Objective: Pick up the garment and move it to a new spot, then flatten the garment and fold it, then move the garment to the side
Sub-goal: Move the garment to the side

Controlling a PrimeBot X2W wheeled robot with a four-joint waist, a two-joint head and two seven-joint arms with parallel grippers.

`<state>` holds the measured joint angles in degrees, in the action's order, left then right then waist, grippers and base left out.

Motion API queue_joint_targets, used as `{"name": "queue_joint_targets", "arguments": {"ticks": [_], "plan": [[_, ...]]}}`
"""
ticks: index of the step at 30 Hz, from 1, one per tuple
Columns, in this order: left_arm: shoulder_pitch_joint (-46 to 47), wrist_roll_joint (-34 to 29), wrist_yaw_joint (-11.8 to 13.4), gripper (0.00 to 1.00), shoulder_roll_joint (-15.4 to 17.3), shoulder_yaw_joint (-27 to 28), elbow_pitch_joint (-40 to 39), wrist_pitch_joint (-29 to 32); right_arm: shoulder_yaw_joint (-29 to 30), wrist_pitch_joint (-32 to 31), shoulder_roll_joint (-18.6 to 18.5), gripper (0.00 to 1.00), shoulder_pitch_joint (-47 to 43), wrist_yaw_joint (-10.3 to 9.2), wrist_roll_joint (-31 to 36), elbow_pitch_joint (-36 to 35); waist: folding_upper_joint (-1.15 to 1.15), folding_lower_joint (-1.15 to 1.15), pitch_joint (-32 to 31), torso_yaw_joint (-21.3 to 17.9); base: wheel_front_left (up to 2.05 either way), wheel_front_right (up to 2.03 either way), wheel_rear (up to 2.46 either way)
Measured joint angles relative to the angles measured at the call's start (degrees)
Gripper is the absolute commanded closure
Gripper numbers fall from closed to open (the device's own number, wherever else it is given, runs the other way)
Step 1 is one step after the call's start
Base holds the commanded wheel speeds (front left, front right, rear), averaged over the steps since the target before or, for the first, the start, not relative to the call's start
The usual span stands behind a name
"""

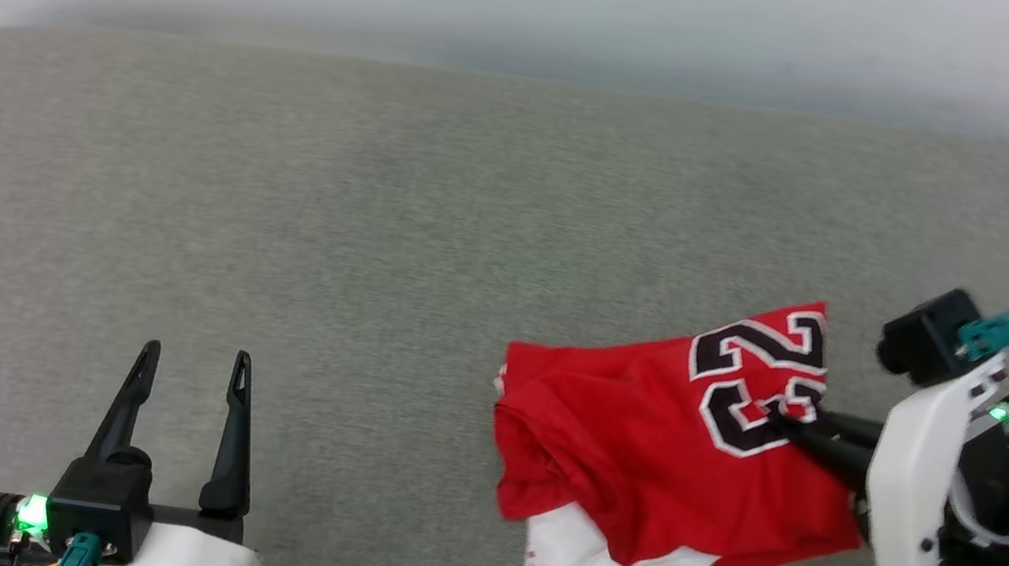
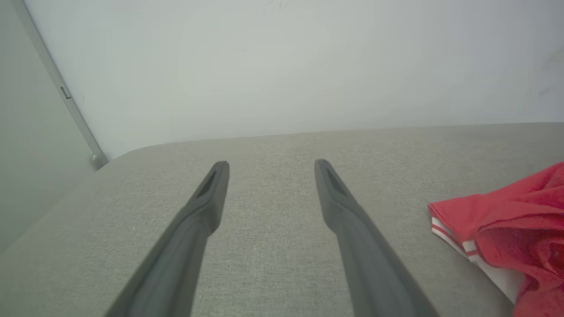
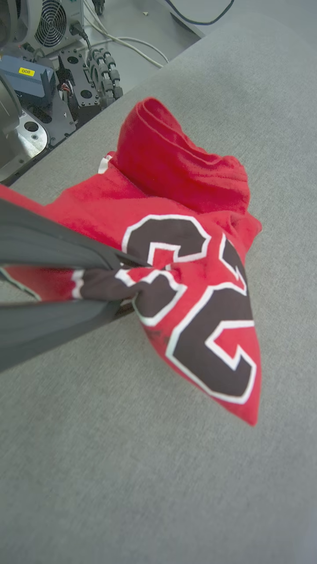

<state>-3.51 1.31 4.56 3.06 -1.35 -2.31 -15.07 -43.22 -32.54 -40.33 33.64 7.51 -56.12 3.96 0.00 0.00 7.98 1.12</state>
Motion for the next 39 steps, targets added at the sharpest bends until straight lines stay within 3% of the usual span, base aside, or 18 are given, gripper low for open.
{"name": "queue_joint_targets", "arguments": {"ticks": [10,16,22,29,37,38,39], "plan": [[3.02,-0.63,-0.52,0.00,0.49,1.15,-1.92,-0.01,1.77,0.82,-8.58,1.00,7.15,0.00,5.09,-1.11,0.00,0.00,5.09,-7.94,0.00,0.00,0.00],[6.17,-1.41,-1.25,0.00,2.41,1.16,-2.89,0.00,2.22,2.50,-13.35,1.00,12.88,0.01,11.34,4.88,0.00,0.00,10.99,-10.96,0.00,0.00,0.00],[8.93,-1.83,-1.57,0.00,4.08,0.94,-4.28,0.00,4.89,4.12,-15.63,1.00,17.78,0.02,13.72,13.29,0.00,0.00,16.75,-12.70,0.00,0.00,0.00],[11.50,-2.08,-1.74,0.00,5.77,0.82,-5.58,0.00,9.57,6.01,-15.89,1.00,21.47,0.02,16.80,22.69,0.00,0.01,22.69,-13.16,0.00,0.00,0.00],[12.27,-1.89,-1.18,0.00,6.53,0.62,-5.87,0.00,12.71,8.32,-11.94,1.00,22.33,0.02,20.25,29.45,0.00,0.01,24.92,-13.44,0.00,0.00,0.00],[12.23,-1.83,-1.03,0.00,6.51,0.57,-5.68,0.00,13.25,8.26,-11.12,0.88,22.33,0.01,20.25,30.32,0.00,0.00,24.60,-13.45,0.00,0.00,0.00],[12.18,-1.71,-1.00,0.00,6.51,0.49,-5.50,0.00,13.61,8.66,-10.29,0.00,22.27,0.02,20.36,30.76,0.00,0.00,24.20,-13.45,0.00,0.00,0.00]]}}
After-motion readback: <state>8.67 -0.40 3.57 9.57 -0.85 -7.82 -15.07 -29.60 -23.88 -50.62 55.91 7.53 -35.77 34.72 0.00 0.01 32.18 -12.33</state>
